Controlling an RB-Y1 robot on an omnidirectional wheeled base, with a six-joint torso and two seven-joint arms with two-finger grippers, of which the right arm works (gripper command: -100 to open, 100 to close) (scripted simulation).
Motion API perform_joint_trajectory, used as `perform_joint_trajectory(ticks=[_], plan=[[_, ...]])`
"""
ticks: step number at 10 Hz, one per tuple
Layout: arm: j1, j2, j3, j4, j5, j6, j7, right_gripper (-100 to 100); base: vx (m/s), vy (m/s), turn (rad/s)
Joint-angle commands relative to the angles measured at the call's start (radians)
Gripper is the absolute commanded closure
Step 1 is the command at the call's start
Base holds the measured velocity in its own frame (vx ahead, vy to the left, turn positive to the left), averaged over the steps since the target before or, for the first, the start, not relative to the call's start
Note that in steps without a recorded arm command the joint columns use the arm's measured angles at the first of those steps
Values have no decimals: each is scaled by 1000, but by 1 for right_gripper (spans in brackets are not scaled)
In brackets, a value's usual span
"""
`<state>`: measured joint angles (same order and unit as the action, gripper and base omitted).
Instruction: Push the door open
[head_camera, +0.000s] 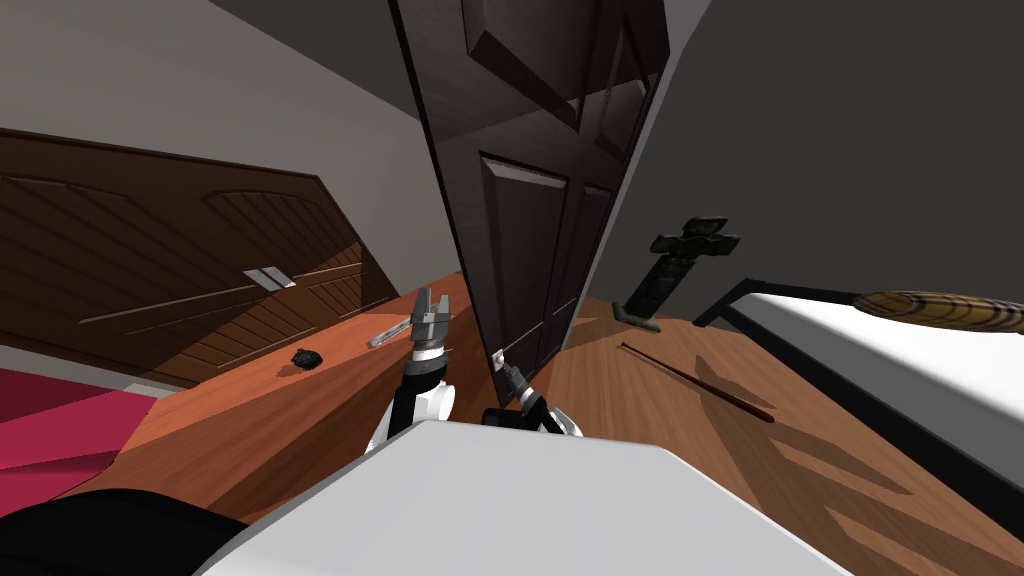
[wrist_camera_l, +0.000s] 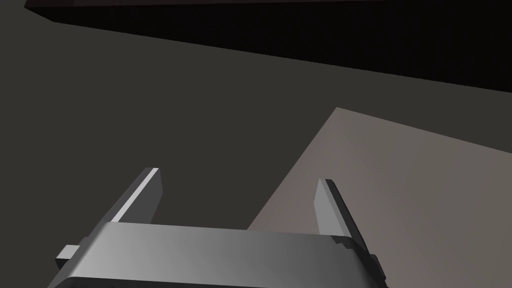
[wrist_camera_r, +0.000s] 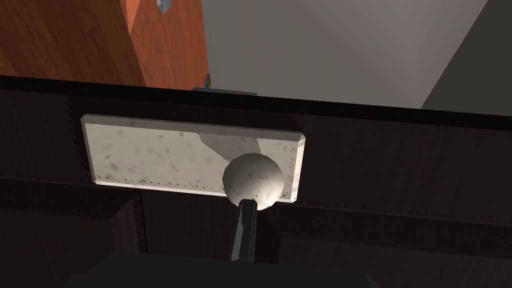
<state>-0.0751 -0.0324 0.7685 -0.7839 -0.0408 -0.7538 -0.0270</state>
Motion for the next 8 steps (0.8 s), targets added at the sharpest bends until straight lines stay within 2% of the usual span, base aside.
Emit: perform_joint_trajectory(ticks=[1,4,5,8], plan=[[0,0,0,0,0,0,0,100,-18,-20,2],[0,0,0,0,0,0,0,100,-4,-4,0],[4,-17,-3,-5,-3,2,-1,-100,-80,-55,-75],[9,-15,-6,-12,-7,4,-1,-100,-174,-106,-52]])
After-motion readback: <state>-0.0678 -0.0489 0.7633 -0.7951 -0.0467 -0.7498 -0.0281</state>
